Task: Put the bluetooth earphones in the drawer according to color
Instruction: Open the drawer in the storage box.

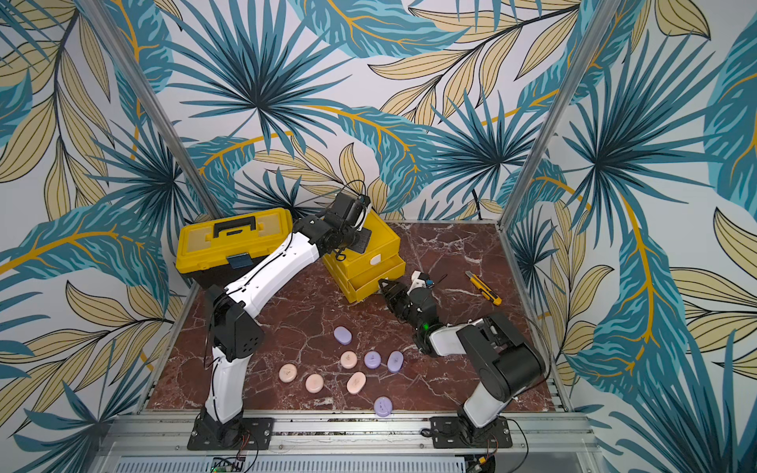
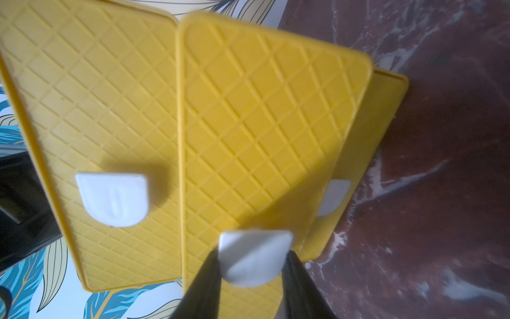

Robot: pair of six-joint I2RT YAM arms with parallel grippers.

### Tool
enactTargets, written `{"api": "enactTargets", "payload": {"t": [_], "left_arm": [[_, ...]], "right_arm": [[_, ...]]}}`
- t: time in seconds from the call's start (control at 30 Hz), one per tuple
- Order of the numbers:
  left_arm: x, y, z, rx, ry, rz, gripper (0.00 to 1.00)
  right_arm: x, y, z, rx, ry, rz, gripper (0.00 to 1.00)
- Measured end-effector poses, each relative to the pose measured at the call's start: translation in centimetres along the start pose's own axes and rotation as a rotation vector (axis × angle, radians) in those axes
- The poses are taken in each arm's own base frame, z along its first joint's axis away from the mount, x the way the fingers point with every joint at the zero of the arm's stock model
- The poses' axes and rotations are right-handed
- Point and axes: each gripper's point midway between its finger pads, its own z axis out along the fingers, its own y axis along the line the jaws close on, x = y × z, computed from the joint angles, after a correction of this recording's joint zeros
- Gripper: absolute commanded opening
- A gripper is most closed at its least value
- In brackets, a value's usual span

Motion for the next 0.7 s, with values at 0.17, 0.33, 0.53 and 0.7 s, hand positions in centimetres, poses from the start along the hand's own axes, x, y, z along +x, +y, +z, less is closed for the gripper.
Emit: {"api": "enactTargets", "payload": {"t": [0.17,0.33,0.53,0.7], "left_arm": [[0.0,0.0,0.0,0.000,0.000,0.000,0.00],[0.0,0.0,0.0,0.000,0.000,0.000,0.00],[0.0,0.0,0.0,0.000,-0.001,0.000,0.00],[-0.1,0.0,0.0,0.000,0.003,0.000,0.00]], "right_arm": [[0.0,0.2,-2.0,0.023,-0.003,-0.018,0.35],[0.1,0.4,-3.4,0.052,0.001,-0.038,0.35],[0.3,-0.2,-4.7,0.093,0.012,-0.057,0.36],[0.6,-0.9,-5.4,0.121,0.020,-0.063,0.36]]}}
